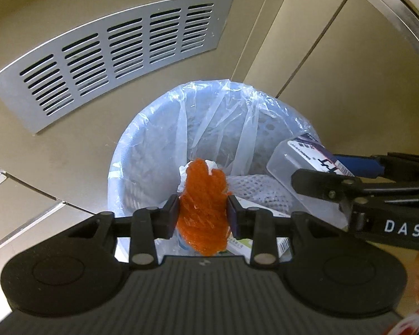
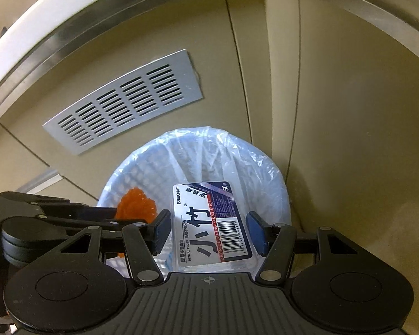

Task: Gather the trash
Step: 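Open left tool to drop the orange net while right tool releases the box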

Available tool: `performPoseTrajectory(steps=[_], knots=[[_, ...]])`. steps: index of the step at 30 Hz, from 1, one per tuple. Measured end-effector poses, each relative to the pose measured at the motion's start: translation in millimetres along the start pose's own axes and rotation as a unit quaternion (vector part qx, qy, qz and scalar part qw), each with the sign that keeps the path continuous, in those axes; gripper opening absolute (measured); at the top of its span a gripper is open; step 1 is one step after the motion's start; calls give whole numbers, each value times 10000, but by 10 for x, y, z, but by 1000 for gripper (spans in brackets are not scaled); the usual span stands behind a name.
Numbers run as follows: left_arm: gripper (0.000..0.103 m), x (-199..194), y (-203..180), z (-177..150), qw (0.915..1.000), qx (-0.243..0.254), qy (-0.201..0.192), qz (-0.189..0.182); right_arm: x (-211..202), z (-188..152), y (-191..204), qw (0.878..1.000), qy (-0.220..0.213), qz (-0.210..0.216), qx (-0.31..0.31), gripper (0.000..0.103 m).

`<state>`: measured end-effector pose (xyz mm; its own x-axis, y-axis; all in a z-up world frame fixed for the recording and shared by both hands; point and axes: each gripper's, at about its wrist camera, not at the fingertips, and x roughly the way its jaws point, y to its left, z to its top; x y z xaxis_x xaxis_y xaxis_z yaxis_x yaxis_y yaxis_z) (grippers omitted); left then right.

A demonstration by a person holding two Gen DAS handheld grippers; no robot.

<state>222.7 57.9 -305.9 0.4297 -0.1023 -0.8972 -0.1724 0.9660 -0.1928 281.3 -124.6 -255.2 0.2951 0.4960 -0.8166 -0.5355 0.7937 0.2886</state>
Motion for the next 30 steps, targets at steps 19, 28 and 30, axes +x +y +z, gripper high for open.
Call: performPoseTrajectory(steps=[19,28,30], knots=[[38,-163,27,39,9999,39,-156,32,40,63,28,9998,-63,2,164,59],[38,-213,51,34,9998,-40,-190,64,26,101,43,9992,-325,56,217,77],[38,-220,56,23,9998,-51,-179,62,23,91,36,9993,-294,55,215,77]])
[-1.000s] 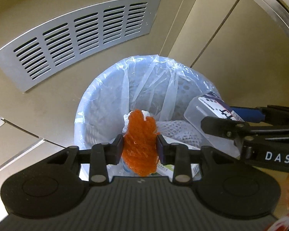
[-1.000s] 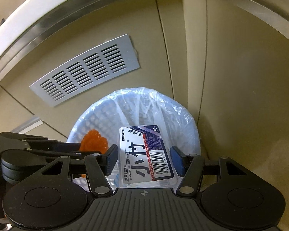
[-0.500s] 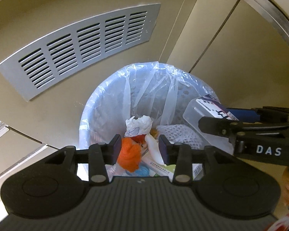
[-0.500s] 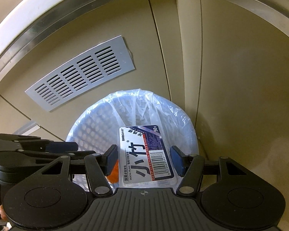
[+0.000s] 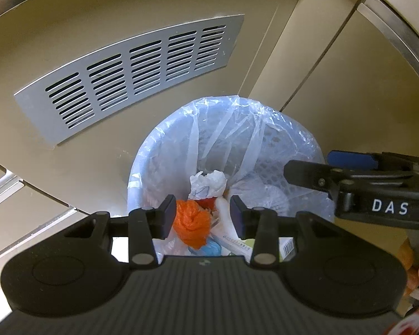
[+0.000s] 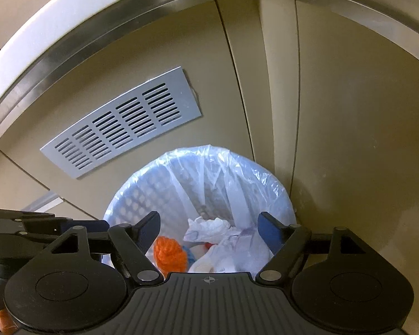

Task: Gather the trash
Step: 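Open left tool to drop the orange net while right tool releases the box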

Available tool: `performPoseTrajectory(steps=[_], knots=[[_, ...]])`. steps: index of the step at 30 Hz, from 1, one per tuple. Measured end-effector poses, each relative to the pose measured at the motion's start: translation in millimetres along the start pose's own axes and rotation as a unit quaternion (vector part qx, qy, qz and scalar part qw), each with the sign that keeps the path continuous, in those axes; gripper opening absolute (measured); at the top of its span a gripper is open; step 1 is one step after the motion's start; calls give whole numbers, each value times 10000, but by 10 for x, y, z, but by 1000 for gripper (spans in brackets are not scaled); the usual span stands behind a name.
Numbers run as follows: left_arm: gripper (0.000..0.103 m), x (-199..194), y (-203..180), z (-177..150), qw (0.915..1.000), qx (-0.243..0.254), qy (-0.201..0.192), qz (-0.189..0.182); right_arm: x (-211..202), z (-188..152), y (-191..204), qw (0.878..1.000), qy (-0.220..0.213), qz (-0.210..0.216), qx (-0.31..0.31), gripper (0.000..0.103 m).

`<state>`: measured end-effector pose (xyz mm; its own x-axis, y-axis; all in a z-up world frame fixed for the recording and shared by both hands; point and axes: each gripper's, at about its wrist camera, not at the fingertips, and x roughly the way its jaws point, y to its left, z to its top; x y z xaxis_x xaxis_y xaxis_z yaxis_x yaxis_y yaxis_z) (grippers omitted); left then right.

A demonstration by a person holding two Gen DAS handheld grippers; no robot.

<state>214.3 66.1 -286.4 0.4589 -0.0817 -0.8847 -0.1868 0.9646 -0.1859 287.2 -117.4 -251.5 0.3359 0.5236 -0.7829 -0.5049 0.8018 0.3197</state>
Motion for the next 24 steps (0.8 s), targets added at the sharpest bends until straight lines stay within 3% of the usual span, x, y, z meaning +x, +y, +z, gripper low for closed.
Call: performPoseTrajectory(steps=[13,24], knots=[[38,-48,-56,-7,10000,70,-46,-30,-80,-47,-63,10000,64,-24,37,77],[38,-314,-152,-26,9997,83,-229,23,-319,-30,-38,10000,-62,-25,-54,77]])
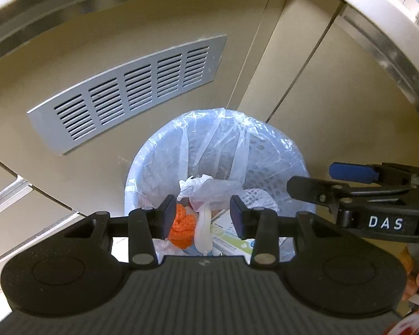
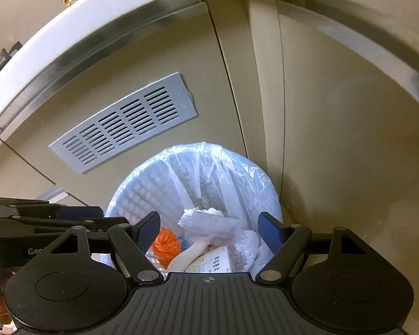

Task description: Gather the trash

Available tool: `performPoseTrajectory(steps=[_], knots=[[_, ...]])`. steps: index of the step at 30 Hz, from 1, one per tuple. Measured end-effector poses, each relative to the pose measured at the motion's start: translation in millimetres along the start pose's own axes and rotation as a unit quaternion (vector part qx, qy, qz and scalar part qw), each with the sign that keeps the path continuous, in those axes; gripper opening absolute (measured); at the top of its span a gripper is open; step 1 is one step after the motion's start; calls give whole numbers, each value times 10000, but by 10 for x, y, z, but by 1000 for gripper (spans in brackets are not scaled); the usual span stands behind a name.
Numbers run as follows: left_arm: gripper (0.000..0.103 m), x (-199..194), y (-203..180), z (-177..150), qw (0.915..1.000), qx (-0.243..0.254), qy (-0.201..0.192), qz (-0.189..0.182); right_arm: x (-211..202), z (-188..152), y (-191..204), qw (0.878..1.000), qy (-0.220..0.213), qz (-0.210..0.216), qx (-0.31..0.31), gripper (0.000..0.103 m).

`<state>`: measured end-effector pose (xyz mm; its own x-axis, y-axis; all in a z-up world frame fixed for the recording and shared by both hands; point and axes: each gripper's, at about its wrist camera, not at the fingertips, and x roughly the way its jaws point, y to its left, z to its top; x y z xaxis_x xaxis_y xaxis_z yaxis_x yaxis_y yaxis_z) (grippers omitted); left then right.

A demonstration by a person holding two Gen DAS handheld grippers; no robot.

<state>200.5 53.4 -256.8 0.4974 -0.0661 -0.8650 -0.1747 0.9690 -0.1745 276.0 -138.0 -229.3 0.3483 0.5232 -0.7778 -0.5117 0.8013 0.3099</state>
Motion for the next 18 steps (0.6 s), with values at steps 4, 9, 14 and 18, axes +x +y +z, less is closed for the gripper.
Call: performPoseTrajectory(steps=[4,9,14,18], knots=[[38,-200,-48,-18,9998,63,-174,96,-156,-27,63,10000,-72,-9,-46,77],[38,-515,-72,-57,9993,22,-371,108,-445,-119,166,9998,-160,9,-101,77],[38,-951,-104,-55,9975,130,-662,196,-791,-199,288,9996,-274,-69,-71,77],[39,-1315,-131,15,9955,300,-883,151,-1119,-211,422,9982,-491,-325,-57,77]])
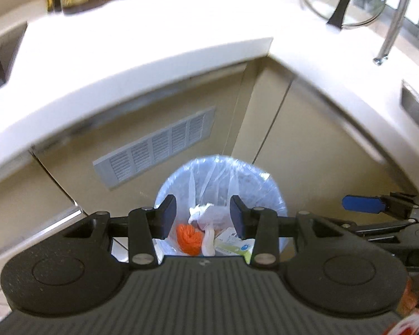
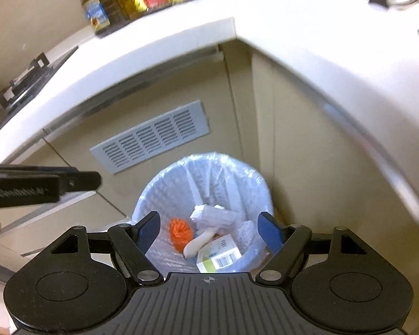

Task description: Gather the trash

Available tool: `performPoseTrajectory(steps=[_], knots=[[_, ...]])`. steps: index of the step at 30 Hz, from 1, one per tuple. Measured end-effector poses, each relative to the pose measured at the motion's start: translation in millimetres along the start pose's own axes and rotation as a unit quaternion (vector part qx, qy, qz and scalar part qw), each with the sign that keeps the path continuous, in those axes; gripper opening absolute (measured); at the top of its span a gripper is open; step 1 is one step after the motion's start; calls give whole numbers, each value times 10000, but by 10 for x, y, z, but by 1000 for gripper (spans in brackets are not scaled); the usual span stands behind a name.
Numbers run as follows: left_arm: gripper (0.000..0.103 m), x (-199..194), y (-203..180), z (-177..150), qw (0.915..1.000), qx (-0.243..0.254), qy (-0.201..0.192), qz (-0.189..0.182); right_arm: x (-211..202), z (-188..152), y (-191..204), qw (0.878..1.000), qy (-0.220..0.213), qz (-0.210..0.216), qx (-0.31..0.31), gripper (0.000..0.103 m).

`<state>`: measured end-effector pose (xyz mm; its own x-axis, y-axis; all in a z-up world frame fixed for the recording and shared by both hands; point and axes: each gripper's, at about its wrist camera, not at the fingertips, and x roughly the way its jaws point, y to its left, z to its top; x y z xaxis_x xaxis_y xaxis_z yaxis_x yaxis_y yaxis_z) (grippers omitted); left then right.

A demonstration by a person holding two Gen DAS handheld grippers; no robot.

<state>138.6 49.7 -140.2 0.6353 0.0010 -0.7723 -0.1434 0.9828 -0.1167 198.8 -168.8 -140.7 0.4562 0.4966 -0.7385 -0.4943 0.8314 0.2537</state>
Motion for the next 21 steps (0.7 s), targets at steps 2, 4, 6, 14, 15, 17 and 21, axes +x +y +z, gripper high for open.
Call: performPoseTrajectory(steps=[2,4,6,14,15,17,21], knots=[[41,-153,7,74,9999,90,-101,-101,-153,22,51,9997,-161,-156,70,77],[42,-300,21,133,9993,194,-236,-223,-314,42,119,9987,-344,-350,156,77],[44,-423,56,182,9982,318,-346,-364,-475,50,220,9960,-592,-626,224,77],[45,-912,275,327,9899,1089,-492,-759,-992,19,783,9817,-1218,-1032,1036,77],[47,-971,319,338,9888,1143,-507,-814,-1044,13,858,9793,-1260,-1014,1216,77],[48,-1074,400,349,9867,1268,-492,-892,-1117,-5,1040,9743,-1227,-1127,1519,77],[52,-1271,581,312,9816,1494,-509,-1077,-1273,-88,1391,9661,-1206,-1433,1779,77]])
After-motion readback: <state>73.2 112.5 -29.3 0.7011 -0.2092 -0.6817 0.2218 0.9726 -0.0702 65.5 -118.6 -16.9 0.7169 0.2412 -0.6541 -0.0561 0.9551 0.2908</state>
